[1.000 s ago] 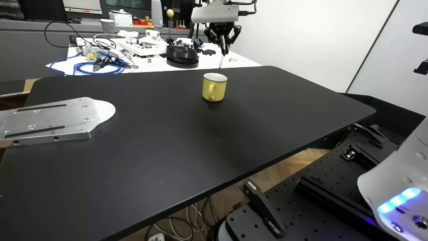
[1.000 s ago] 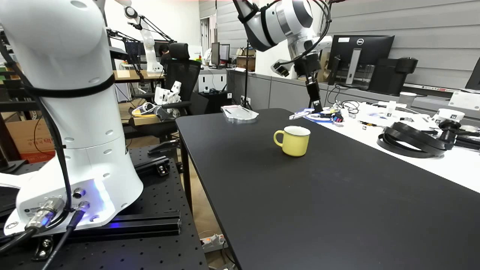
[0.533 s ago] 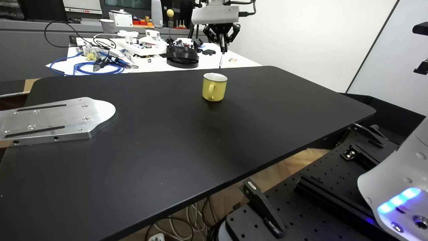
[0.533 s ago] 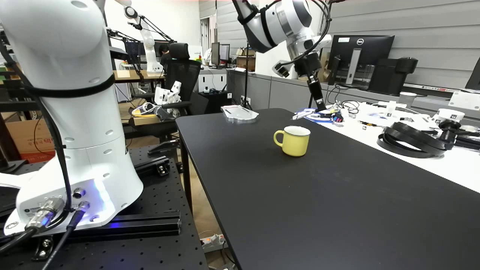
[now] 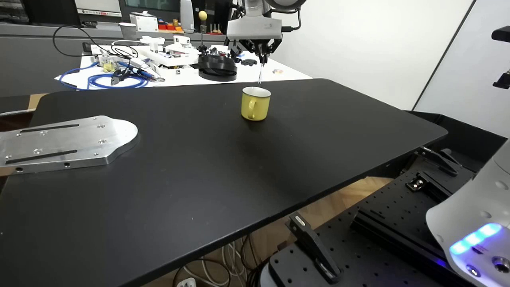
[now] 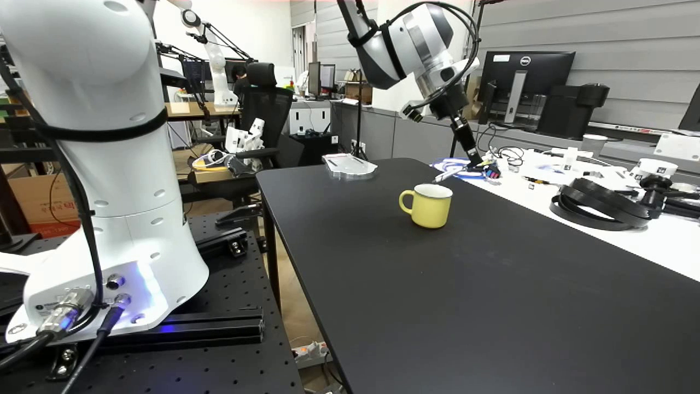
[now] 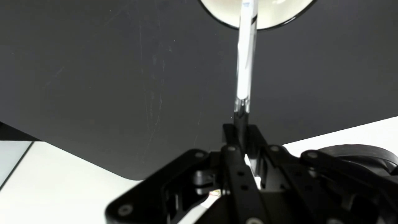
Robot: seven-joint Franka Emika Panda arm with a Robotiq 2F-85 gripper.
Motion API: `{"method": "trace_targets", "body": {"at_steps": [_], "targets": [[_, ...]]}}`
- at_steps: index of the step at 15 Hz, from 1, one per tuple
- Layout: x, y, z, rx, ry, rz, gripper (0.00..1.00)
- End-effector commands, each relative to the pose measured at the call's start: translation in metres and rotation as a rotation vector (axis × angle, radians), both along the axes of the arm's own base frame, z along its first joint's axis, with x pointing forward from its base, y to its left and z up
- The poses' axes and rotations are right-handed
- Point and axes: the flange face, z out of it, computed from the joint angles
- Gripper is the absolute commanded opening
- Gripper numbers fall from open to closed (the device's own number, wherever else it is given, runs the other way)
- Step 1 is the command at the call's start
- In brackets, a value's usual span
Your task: Pick up the pen and put it in the cup
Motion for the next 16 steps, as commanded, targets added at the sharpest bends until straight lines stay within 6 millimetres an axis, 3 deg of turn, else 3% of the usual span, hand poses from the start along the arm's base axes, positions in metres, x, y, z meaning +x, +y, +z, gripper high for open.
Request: {"method": "trace_targets", "body": {"at_steps": [1,16], "targets": [[0.001,0.003,-0.007,-0.008,-0.053,-0.009,0.03],[-0.009,0.025,-0.049,0.001,-0.003,-0.009,0.03]]}}
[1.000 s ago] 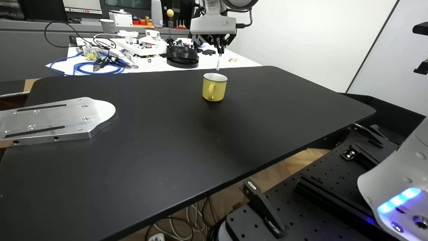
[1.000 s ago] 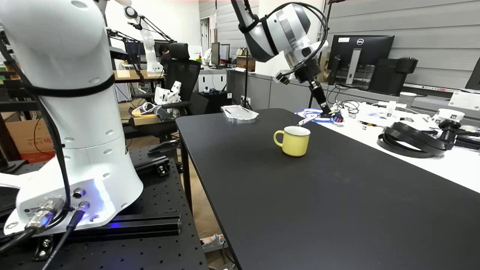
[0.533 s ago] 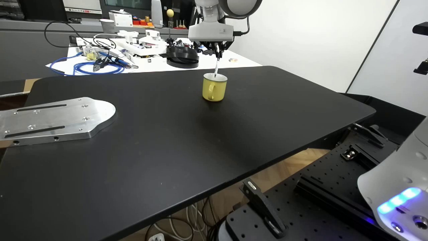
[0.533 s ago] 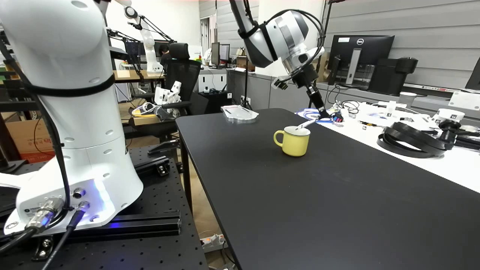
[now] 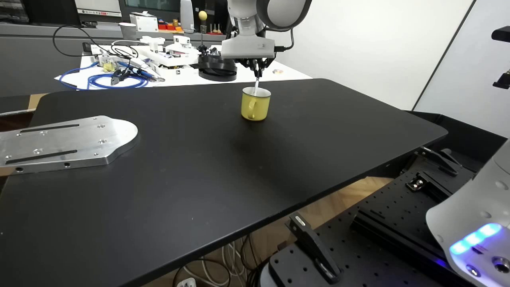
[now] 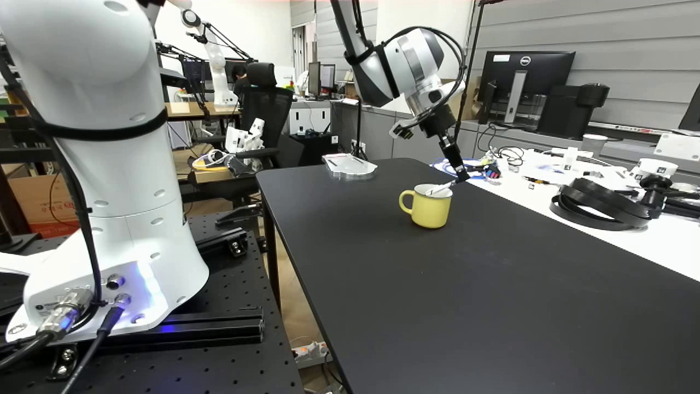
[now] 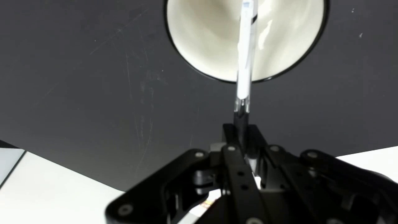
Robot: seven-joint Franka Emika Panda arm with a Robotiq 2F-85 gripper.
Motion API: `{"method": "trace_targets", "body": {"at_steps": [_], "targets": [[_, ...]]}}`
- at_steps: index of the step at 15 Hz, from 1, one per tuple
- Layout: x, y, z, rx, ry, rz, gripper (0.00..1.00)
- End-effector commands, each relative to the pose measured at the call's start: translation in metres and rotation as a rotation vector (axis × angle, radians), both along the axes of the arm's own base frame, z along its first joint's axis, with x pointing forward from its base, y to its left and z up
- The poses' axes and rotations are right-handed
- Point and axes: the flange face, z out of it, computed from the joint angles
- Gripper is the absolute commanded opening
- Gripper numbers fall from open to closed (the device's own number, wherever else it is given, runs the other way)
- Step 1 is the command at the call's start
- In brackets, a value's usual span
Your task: Pick up the pen and put it in the cup
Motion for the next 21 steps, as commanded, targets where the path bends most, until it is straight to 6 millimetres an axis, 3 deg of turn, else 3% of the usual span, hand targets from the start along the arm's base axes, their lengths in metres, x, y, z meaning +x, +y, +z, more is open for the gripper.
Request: {"method": "trace_targets", "body": {"at_steps": [1,4,5,7,15,21], "targets": [[-0.003,0.007,-0.009,0.004,-0.002,-0.014,0.03],[-0.003,0.009,-0.014,0.000,0.008,-0.012,0.03],[-0.003,0.009,-0.013,-0.001,0.007,-0.016,0.38],[-0.001,0.008,-0.009,-0.003,0.001,-0.018,0.44],[0.006,0.009,0.042,-0.007,-0.092,-0.033,0.98],[0.007,0.003,0.064,-0.003,-0.121,-0.059,1.00]]}}
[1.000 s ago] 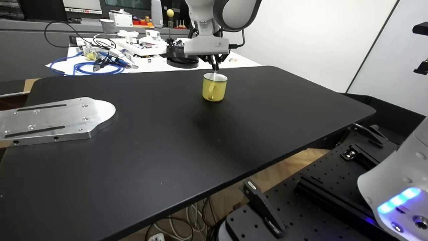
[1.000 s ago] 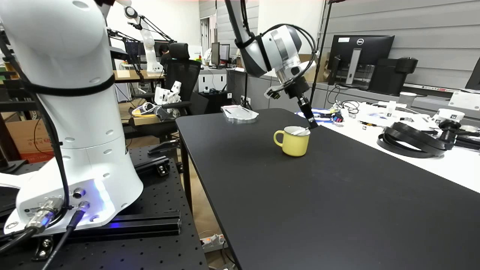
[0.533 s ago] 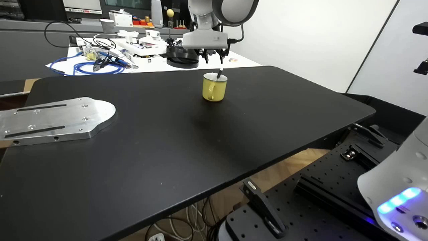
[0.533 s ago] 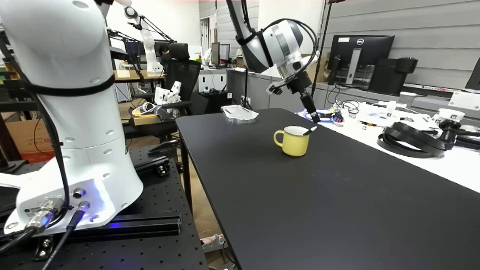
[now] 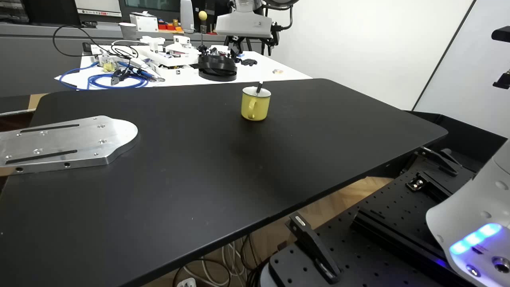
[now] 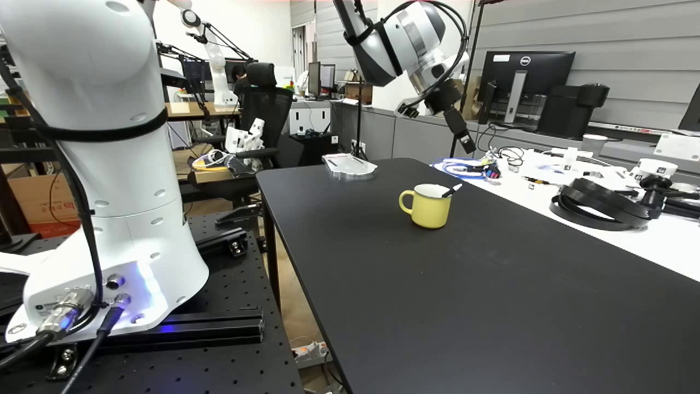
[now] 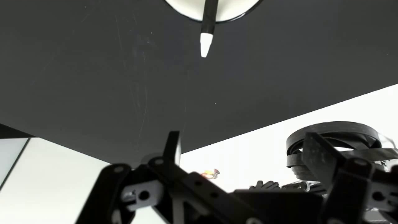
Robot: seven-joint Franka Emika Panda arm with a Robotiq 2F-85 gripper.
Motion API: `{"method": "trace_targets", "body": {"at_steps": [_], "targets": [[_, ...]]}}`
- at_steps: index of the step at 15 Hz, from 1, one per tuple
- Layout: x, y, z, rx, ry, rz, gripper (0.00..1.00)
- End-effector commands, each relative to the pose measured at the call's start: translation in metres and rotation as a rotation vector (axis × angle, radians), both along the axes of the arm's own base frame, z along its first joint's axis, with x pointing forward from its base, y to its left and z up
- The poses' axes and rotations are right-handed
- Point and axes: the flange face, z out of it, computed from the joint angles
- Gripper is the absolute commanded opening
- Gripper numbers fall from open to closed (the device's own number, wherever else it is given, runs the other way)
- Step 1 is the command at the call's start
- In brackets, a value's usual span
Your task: Pick up the pen and put it in the cup
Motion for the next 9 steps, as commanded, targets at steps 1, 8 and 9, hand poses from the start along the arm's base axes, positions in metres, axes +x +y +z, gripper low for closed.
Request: {"method": "trace_targets", "body": {"at_steps": [1,8,9], "targets": [[-0.0027,-0.0032,0.0116,-0.002,-0.031,-0.036,1.00],[0.0003,-0.0031,0.0061,-0.006,-0.005,-0.013,1.00],[0.0003,-0.0031,0.0061,-0.006,-0.005,-0.013,1.00]]}}
